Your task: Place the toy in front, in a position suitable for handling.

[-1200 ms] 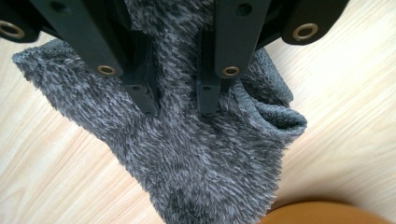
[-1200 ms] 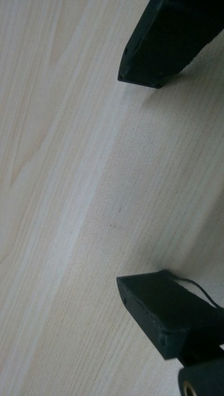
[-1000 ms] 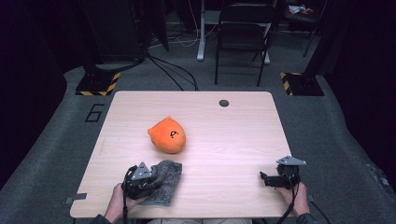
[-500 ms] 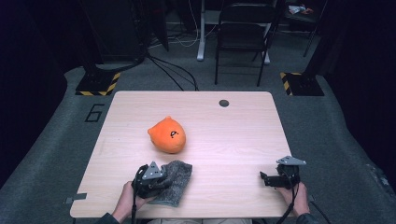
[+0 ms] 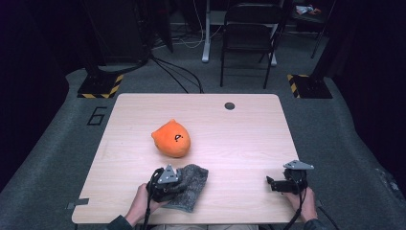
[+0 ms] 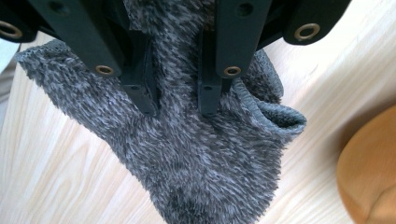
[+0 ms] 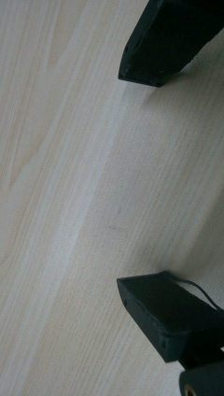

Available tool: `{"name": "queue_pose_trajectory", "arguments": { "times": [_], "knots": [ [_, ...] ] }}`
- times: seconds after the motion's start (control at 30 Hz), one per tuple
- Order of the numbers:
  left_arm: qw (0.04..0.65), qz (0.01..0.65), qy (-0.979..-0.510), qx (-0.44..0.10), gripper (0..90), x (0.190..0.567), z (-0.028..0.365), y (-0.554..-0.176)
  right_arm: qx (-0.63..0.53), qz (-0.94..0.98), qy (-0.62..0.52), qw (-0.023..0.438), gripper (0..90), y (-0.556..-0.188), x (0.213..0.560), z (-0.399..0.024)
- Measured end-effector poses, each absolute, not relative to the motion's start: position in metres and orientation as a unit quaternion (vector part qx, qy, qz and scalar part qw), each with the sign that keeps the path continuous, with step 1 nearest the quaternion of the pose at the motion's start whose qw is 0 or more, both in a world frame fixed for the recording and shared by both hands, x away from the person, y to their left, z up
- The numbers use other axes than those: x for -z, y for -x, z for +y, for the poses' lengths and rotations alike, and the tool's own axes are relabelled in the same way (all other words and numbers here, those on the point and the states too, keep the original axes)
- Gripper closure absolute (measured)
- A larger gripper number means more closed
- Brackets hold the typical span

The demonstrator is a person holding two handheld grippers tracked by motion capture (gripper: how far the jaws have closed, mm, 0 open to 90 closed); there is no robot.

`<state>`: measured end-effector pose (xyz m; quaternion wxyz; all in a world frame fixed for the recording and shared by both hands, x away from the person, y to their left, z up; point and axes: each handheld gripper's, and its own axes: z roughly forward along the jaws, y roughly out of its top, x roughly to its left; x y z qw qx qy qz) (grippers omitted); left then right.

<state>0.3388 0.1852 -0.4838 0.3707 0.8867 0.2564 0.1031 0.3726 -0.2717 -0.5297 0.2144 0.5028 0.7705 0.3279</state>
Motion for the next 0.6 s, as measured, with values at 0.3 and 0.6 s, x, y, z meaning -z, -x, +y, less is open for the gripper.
{"name": "queue_pose_trajectory", "arguments": {
  "times": [0.3,0.6],
  "knots": [
    [0.377,0.241,-0.888,-0.106,72.3,0.479,0.16,-0.348,-0.327,0.77,-0.505,0.214,1.5,-0.373,0.529,-0.271],
    [0.378,0.232,-0.89,-0.107,72.2,0.48,0.137,-0.36,-0.327,0.768,-0.507,0.214,1.3,-0.373,0.529,-0.271]
  ]
}}
